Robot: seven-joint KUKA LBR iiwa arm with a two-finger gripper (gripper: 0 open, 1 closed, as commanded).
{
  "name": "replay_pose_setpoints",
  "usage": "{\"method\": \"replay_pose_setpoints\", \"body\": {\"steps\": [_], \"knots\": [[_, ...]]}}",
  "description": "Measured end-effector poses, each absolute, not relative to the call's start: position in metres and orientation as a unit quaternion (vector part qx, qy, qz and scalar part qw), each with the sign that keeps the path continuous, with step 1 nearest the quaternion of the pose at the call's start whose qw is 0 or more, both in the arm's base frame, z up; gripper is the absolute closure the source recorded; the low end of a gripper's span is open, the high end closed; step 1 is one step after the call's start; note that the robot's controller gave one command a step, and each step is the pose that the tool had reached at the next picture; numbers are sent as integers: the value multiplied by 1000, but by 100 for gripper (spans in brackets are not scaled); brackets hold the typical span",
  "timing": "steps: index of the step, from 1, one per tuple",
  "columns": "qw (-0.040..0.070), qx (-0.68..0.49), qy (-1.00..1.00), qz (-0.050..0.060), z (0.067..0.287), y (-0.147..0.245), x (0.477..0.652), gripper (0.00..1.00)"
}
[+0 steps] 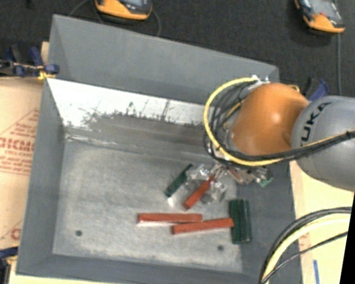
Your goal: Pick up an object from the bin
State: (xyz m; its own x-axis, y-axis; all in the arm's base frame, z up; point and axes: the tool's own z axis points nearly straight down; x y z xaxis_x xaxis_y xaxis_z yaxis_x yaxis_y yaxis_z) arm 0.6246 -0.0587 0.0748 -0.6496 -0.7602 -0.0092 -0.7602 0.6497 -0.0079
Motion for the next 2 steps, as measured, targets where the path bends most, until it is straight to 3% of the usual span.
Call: {"method": "replay_pose_setpoints", "body": {"steps": [2], "knots": [[5, -412, 911, -2, 115, -60, 629, 100]]}}
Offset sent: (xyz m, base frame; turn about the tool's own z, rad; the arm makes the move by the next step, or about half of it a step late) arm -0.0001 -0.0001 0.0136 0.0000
